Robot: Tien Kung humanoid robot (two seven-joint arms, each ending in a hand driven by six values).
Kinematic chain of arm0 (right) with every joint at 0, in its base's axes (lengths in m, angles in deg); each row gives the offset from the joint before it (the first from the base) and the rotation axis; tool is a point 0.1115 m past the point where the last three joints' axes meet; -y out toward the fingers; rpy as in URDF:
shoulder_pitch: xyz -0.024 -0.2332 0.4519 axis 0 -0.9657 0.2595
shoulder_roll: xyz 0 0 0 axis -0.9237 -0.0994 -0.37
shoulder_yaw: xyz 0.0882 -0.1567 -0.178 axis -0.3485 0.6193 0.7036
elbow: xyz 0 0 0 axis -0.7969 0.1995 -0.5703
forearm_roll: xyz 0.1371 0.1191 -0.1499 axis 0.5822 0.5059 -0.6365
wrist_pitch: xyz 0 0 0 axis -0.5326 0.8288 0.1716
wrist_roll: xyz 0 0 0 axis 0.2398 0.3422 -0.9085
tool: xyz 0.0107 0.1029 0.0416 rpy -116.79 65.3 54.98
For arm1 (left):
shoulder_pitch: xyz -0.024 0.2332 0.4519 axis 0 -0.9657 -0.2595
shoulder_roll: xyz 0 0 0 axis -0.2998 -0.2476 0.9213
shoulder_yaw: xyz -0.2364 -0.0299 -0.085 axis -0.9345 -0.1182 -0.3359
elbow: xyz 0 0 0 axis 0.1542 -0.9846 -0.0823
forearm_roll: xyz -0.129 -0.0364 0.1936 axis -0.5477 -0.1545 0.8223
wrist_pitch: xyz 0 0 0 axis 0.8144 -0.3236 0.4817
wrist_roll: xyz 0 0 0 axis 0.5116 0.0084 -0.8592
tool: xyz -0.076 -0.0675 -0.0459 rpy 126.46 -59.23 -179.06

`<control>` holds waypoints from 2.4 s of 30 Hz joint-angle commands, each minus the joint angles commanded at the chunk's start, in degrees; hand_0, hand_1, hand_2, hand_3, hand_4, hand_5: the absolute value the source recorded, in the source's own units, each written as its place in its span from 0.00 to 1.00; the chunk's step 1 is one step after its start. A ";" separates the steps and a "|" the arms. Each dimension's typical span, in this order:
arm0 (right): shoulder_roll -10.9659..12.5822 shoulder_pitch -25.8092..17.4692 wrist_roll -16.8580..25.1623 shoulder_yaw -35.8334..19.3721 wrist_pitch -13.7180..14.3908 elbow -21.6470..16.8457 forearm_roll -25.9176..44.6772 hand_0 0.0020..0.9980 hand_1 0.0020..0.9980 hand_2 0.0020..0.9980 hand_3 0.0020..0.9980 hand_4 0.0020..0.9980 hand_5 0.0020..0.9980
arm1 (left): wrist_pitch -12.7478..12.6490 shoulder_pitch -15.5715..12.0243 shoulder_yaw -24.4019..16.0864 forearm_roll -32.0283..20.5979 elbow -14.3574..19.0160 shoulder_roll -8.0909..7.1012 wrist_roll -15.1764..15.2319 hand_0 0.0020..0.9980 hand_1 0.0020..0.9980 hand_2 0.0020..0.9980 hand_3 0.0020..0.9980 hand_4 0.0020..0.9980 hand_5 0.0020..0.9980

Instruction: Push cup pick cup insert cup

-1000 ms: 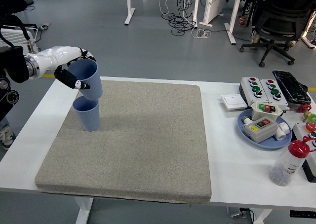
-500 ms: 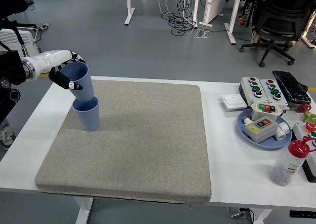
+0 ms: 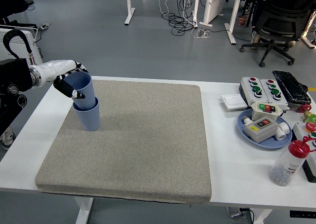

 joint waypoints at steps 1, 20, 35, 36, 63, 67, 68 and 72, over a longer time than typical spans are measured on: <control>0.00 0.01 0.00 0.00 0.00 0.00 -0.01 0.71 0.64 0.65 0.57 0.07 0.46 | -0.26 0.03 0.35 -0.31 -0.34 0.09 0.26 0.42 0.60 0.62 0.60 0.68 0.23; -0.01 -0.04 -0.02 -0.09 0.03 -0.02 -0.09 0.71 0.64 0.65 0.57 0.07 0.46 | -9.27 -0.39 3.03 -1.55 -6.81 2.02 1.65 1.00 1.00 1.00 1.00 1.00 0.65; -0.01 -0.75 -0.08 -0.30 0.02 0.03 -0.58 0.71 0.64 0.65 0.57 0.07 0.46 | -29.51 -9.07 -5.46 -17.54 0.45 1.54 13.59 0.85 0.86 0.93 0.91 0.66 1.00; -0.02 -0.81 -0.06 -0.29 0.03 0.04 -0.54 0.71 0.64 0.65 0.57 0.07 0.46 | -32.12 -10.69 -7.10 -20.15 2.17 1.65 14.66 0.85 0.86 0.93 0.91 0.66 1.00; 0.23 -0.12 0.60 0.40 -0.17 0.45 0.05 0.71 0.64 0.65 0.57 0.07 0.46 | -32.35 -54.26 -34.23 -76.13 29.92 18.53 17.40 0.81 0.82 0.81 0.75 0.56 1.00; 0.32 0.07 0.59 0.39 -0.20 0.44 -0.07 0.71 0.64 0.65 0.57 0.07 0.46 | -31.99 -55.09 -33.85 -76.17 29.74 18.61 17.09 0.82 0.83 0.83 0.76 0.56 1.00; 0.34 0.14 0.61 0.43 -0.19 0.44 -0.03 0.71 0.64 0.65 0.57 0.07 0.46 | -31.86 -55.20 -33.75 -76.21 29.67 18.63 16.94 0.82 0.83 0.83 0.76 0.56 1.00; 0.39 0.30 0.71 0.54 -0.16 0.46 0.11 0.71 0.64 0.64 0.57 0.07 0.46 | -31.66 -55.17 -34.04 -76.56 29.54 18.96 16.89 0.82 0.83 0.82 0.76 0.58 1.00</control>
